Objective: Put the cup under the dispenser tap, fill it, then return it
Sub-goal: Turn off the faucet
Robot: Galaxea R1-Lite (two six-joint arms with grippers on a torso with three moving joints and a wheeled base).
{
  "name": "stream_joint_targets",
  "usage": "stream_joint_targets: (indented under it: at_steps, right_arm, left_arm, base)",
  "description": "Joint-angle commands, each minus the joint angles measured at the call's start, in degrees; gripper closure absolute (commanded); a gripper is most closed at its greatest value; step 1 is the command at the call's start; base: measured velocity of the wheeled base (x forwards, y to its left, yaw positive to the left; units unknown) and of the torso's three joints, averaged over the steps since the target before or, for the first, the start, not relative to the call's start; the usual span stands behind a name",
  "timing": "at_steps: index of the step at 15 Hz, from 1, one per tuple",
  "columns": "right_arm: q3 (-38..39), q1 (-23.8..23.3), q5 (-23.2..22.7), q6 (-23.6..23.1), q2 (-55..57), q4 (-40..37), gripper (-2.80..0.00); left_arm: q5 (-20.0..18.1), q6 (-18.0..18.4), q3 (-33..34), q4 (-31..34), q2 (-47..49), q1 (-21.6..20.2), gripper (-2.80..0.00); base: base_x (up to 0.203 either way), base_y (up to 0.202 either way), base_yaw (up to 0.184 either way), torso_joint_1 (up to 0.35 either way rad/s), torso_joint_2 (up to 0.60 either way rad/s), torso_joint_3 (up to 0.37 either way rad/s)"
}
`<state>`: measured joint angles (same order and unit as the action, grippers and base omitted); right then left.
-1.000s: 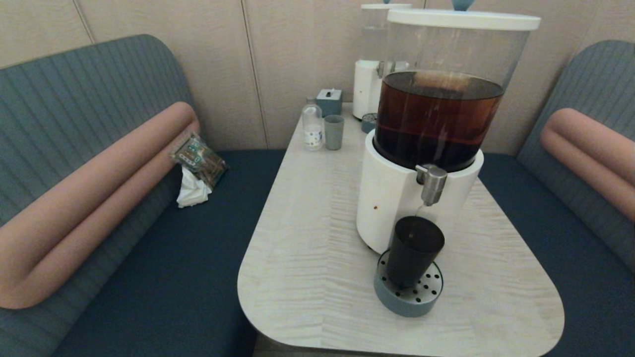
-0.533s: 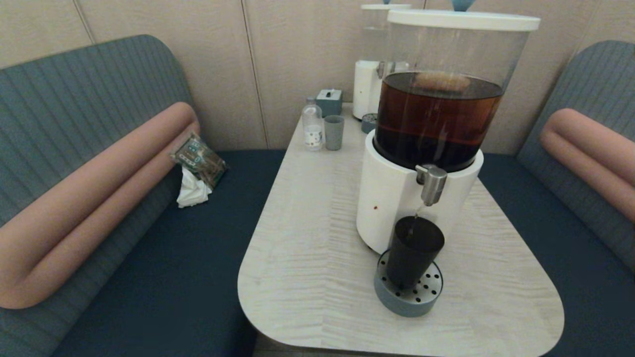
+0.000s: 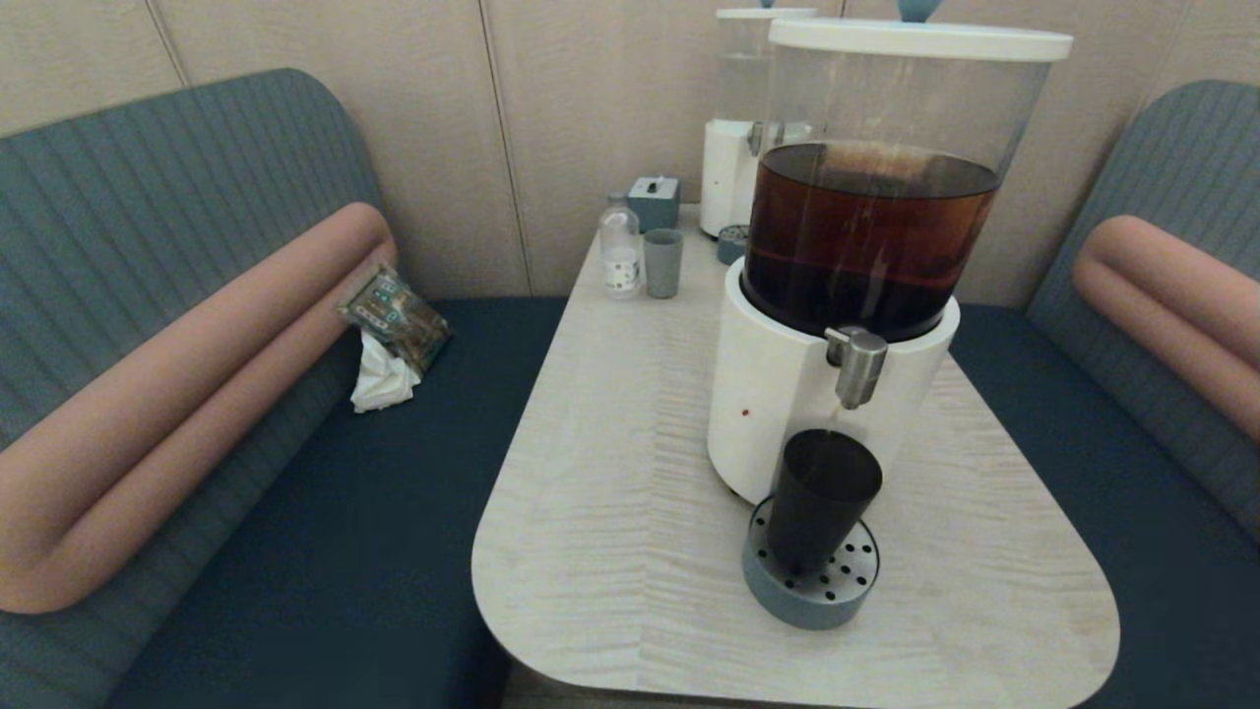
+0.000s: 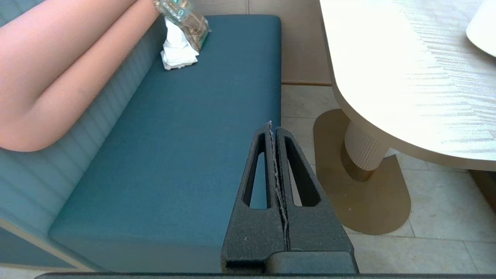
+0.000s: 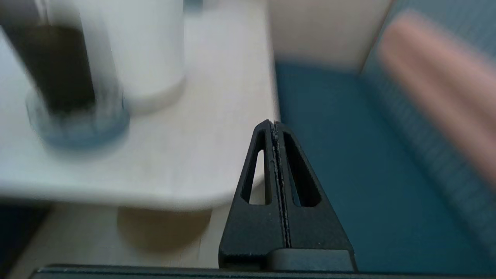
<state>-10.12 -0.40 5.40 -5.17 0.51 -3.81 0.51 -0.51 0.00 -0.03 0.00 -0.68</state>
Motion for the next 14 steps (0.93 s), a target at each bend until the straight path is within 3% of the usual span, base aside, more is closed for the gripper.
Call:
stream_joint_targets:
  at_steps: [1, 4, 7, 14]
  right_arm:
    - [7.16, 0.02, -1.72, -0.06, -0.38, 1.51, 0.00]
    - [8.54, 0.05, -4.68, -0.90, -0.42, 3.55, 0.00]
    - [8.46, 0.05, -8.11, -0.95, -0.42, 0.31, 0.00]
    - [7.92, 0.14, -6.90, 4.43, -0.15, -2.60, 0.00]
  left_arm:
    - [0.02, -0.02, 0.09, -0.06, 0.09, -0.04, 0.00]
    - [0.02, -0.02, 0.09, -0.06, 0.09, -0.02, 0.00]
    - [0.02, -0.02, 0.09, -0.06, 0.09, -0.02, 0.00]
    - [0.02, 0.37, 0.00, 0.11, 0.09, -0.06, 0.00]
  base:
    - [0.000, 0.000, 0.000, 0.000, 0.00, 0.000]
    - [0.000, 0.000, 0.000, 0.000, 0.00, 0.000]
    - [0.000, 0.000, 0.000, 0.000, 0.00, 0.000]
    - [0.000, 0.000, 0.000, 0.000, 0.00, 0.000]
